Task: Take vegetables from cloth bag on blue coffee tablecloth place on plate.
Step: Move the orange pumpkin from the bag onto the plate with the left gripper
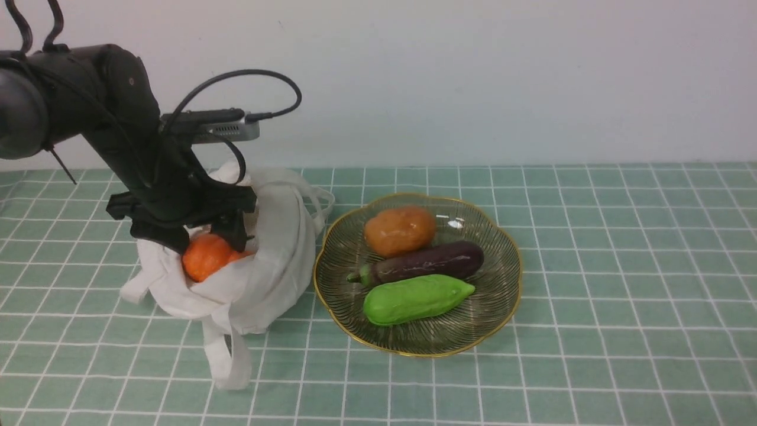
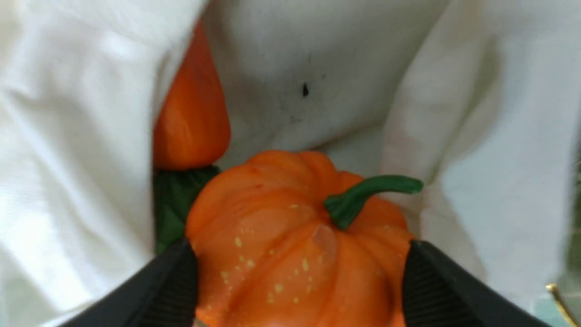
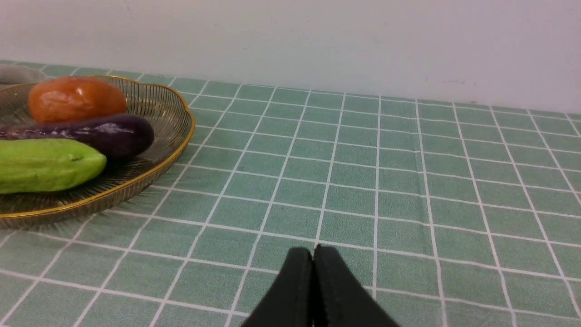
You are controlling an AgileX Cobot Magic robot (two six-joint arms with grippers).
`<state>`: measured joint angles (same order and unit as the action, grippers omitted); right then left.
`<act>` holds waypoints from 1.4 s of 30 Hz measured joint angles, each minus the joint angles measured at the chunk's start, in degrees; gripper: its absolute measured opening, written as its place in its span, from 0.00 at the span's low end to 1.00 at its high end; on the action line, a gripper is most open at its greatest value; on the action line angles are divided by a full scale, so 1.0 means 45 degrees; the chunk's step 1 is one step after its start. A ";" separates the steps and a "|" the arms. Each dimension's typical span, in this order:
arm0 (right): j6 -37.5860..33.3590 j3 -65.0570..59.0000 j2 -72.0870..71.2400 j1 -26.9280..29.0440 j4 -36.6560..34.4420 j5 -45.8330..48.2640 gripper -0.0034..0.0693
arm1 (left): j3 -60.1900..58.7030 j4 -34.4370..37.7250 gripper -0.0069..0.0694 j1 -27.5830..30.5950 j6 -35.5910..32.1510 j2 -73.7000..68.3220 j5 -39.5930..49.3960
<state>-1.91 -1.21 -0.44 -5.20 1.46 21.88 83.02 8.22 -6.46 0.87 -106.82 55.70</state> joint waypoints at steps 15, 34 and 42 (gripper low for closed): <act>0.0000 0.0000 0.0000 0.0000 0.0000 0.0000 0.03 | 0.1599 -0.0985 0.77 -0.0056 0.0000 0.2716 0.1025; 0.0000 0.0000 0.0000 0.0000 0.0000 0.0000 0.03 | 0.1967 0.2429 0.77 -0.4602 -0.1603 -0.1565 -0.3376; 0.0000 0.0000 0.0000 0.0000 0.0000 0.0000 0.03 | 0.1967 0.2592 0.77 -0.4786 -0.1612 -0.2006 -0.4102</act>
<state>-1.91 -1.21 -0.44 -5.20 1.46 21.88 91.87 19.89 -28.00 -6.39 -115.85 37.24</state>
